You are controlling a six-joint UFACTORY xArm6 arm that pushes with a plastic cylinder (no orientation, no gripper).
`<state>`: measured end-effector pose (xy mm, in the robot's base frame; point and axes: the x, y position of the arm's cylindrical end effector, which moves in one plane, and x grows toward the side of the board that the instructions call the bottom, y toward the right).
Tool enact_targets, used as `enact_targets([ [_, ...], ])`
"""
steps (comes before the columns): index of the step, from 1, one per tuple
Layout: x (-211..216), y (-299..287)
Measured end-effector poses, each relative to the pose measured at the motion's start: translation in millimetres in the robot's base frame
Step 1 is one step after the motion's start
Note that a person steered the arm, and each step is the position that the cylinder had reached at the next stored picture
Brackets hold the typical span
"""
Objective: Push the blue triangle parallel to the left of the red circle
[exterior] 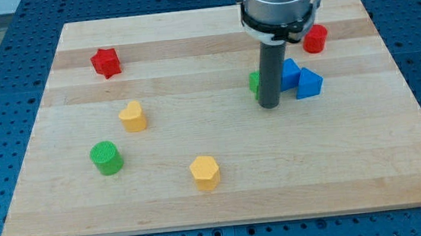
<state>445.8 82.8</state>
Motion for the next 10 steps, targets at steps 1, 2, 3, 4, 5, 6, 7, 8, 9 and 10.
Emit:
enact_targets([
  [1,9.4,36.7],
  [2,10.6,63.1],
  [3,10.6,74.9],
  [4,-0.4,78.2],
  [5,-21.2,75.5],
  [6,-45.4,67.2],
  [7,-66.0,56.9],
  [8,-78.9,45.3],
  [9,-89.3,35.7],
  [10,-90.0,33.5],
])
